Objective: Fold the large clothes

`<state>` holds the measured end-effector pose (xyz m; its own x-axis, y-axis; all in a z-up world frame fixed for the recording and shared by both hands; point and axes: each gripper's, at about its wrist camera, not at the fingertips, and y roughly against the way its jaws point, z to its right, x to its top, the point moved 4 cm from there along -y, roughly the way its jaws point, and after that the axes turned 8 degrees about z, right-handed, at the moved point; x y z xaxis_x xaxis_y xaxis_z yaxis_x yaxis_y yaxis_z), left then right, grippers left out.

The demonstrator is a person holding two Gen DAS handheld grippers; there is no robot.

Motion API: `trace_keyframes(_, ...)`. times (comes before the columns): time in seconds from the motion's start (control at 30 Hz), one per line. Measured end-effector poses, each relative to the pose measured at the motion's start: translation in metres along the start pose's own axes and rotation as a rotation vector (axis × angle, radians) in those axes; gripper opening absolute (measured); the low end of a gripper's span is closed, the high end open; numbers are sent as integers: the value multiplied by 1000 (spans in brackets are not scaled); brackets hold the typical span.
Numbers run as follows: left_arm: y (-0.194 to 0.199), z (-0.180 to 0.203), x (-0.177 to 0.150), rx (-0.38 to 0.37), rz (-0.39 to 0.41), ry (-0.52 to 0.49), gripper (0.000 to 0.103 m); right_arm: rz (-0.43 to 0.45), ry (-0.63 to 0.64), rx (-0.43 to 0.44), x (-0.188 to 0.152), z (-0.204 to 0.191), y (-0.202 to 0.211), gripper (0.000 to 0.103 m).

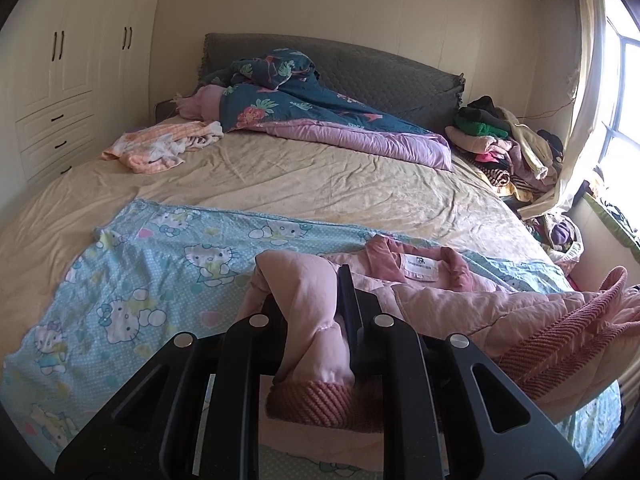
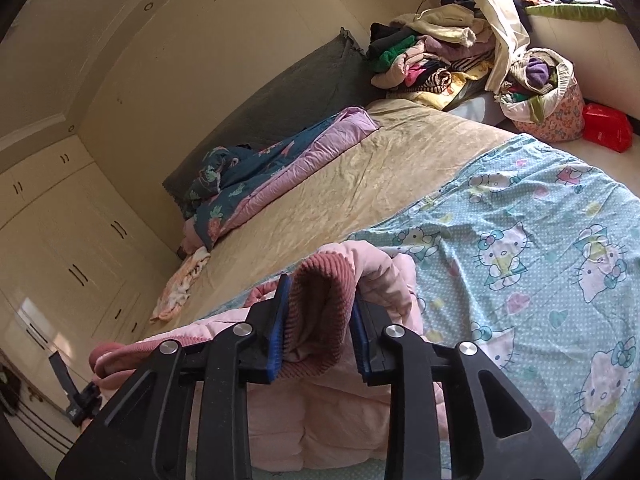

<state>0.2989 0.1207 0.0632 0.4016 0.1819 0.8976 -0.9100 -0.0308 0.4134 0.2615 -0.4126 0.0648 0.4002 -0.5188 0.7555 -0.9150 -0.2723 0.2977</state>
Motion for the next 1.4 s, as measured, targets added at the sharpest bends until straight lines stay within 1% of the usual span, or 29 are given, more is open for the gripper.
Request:
trace_keyframes(0.03,-2,0,0,1,-2,1,10,6,-8,12,2,0,-1,37)
trace_keyframes(0.07,-5,1,0,0,-5,5,10,14,-17,22,4,0,0,41)
trace_keyframes(0.1,-7,1,1,0,-7,8,10,27,-26,38,6,0,1,50)
trace_keyframes(0.13,-9,0,1,0,-8,8,10,40,-32,54,8,-1,3,61)
trace_keyframes(0.2,-12,1,1,-1,-11,10,10,77,-30,77,14,-3,9,74)
trace_keyframes(0.23,-14,1,1,-2,-12,11,10,91,-26,91,16,-5,12,77)
trace_keyframes(0.27,-16,1,1,-4,-14,12,10,102,-20,107,18,-6,14,79)
trace_keyframes(0.33,-19,2,0,-4,-16,11,10,123,8,105,19,-8,20,82)
trace_keyframes(0.47,-26,3,0,0,-24,11,11,124,87,73,8,-8,26,88)
trace_keyframes(0.53,-31,3,0,0,-29,12,12,104,144,24,-3,-6,24,90)
trace_keyframes(0.63,-38,3,-1,5,-39,18,14,44,241,-65,-25,-2,9,90)
trace_keyframes(0.7,-42,3,-1,9,-45,21,18,-15,259,-107,-41,5,-5,90)
trace_keyframes(0.73,-43,3,-2,7,-48,23,23,-48,248,-105,-49,9,-12,90)
trace_keyframes(0.77,-44,4,-2,6,-49,26,26,-67,234,-102,-55,11,-17,90)
trace_keyframes(0.83,-45,5,-4,1,-52,29,41,-85,208,-93,-64,15,-23,90)
trace_keyframes(0.87,-45,7,-4,-6,-57,29,43,-90,202,-89,-67,15,-24,90)
trace_keyframes(0.9,-45,8,-5,-11,-61,27,52,-91,199,-85,-69,14,-25,90)
trace_keyframes(0.93,-44,11,-6,-23,-58,22,64,-93,204,-83,-71,12,-26,90)
trace_keyframes(0.97,-42,12,-6,-22,-51,14,71,-97,208,-80,-73,11,-26,90)
trace_keyframes(1.0,-38,14,-5,1,-35,-3,85,-100,214,-79,-75,9,-26,90)
trace_keyframes(1.03,-35,15,-4,14,-18,-21,88,-100,218,-80,-76,8,-26,90)
trace_keyframes(1.1,-30,17,-4,4,-8,-30,88,-101,224,-77,-77,6,-23,91)
trace_keyframes(1.17,-23,16,-4,10,0,-43,88,-98,237,-80,-77,3,-20,92)
trace_keyframes(1.27,-14,13,-6,16,12,-54,93,-85,266,-84,-76,-3,-14,93)
trace_keyframes(1.4,-5,7,-11,31,8,-73,93,-68,302,-93,-74,-10,-3,95)
